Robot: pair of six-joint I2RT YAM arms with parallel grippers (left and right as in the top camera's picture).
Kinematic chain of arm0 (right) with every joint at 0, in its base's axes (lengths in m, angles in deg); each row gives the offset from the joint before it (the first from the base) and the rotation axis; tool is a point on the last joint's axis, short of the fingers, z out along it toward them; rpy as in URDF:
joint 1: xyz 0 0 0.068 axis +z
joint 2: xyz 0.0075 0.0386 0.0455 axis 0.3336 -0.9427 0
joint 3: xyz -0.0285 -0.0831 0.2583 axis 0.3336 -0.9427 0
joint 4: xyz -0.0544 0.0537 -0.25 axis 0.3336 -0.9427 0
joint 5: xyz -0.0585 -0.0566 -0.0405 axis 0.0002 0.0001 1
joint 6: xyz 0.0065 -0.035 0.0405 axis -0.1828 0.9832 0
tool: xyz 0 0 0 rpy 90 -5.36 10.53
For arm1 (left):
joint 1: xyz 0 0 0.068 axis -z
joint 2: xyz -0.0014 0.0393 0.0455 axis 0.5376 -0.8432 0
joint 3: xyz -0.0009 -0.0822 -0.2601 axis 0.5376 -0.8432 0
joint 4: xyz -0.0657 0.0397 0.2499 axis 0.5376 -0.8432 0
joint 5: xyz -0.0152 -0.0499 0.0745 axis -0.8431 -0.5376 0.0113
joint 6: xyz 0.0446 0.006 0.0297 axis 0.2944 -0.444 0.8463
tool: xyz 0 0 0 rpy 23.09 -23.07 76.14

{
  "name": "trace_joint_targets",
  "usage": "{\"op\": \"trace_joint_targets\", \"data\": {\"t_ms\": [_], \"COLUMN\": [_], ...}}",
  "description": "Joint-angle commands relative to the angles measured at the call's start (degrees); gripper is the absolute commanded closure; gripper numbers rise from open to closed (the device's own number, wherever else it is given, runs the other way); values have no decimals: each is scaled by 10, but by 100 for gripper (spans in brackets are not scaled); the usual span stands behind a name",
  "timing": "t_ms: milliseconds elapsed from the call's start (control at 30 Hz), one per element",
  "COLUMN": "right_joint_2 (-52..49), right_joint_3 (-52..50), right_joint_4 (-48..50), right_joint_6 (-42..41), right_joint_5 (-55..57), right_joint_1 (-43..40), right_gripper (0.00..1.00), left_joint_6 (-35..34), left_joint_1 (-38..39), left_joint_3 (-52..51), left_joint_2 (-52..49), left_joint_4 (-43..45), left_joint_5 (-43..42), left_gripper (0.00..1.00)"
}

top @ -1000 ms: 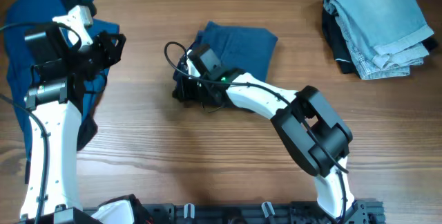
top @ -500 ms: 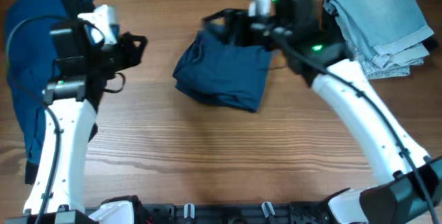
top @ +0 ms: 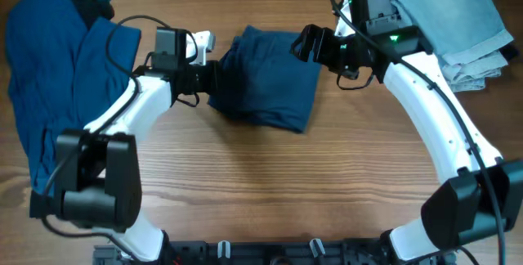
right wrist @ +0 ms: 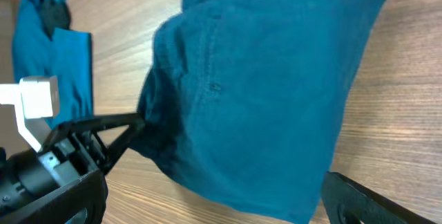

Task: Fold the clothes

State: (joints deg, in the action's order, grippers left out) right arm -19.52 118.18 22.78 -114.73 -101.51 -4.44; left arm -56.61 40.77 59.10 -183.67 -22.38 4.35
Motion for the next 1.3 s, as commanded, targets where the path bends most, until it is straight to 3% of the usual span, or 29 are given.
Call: {"op": "trace_joint_targets", "data": {"t_ms": [0, 200, 367, 433, 500, 633, 767, 800, 867, 900, 967, 1267], "right_joint_2": [-15, -15, -16, -16, -16, -17, -54, -74, -110, -123, -138, -210], "right_joint_3": [-1, -1, -1, -1, -1, -1, -1, -1, -1, -1, -1, -2], "right_joint_4": [0, -20, -38, -38, -37, -29, -33, -37, -43, -43, -48, -82], "right_joint_6": [11, 38, 57, 58, 60, 75, 91, 91, 92, 92, 92, 121], "right_joint_5": [12, 12, 12, 12, 10, 10, 12, 11, 10, 10, 10, 45], "right_joint_1": [-1, -1, 0, 2, 2, 8, 35, 47, 74, 84, 106, 138], "right_gripper": [1, 1, 8, 10, 9, 11, 27, 34, 79, 92, 96, 96], "left_joint_6": [19, 19, 18, -7, -45, -44, -57, -70, -94, -94, -94, -104], "left_joint_1": [3, 3, 2, -2, -7, -7, -11, -14, -28, -35, -53, -112], "left_joint_3": [1, 1, 1, 2, 12, 42, 43, 43, 43, 43, 43, 42], "left_joint_2": [-34, -93, -117, -108, -72, 76, 223, 248, 306, 324, 351, 358], "left_joint_4": [18, -5, -2, -5, -24, -61, -71, -71, -73, -74, -83, -120], "left_joint_5": [24, 24, 39, 43, 43, 46, 83, 98, 143, 155, 177, 181], "left_gripper": [83, 74, 30, 1, 0, 0, 0, 0, 0, 0, 0, 0]}}
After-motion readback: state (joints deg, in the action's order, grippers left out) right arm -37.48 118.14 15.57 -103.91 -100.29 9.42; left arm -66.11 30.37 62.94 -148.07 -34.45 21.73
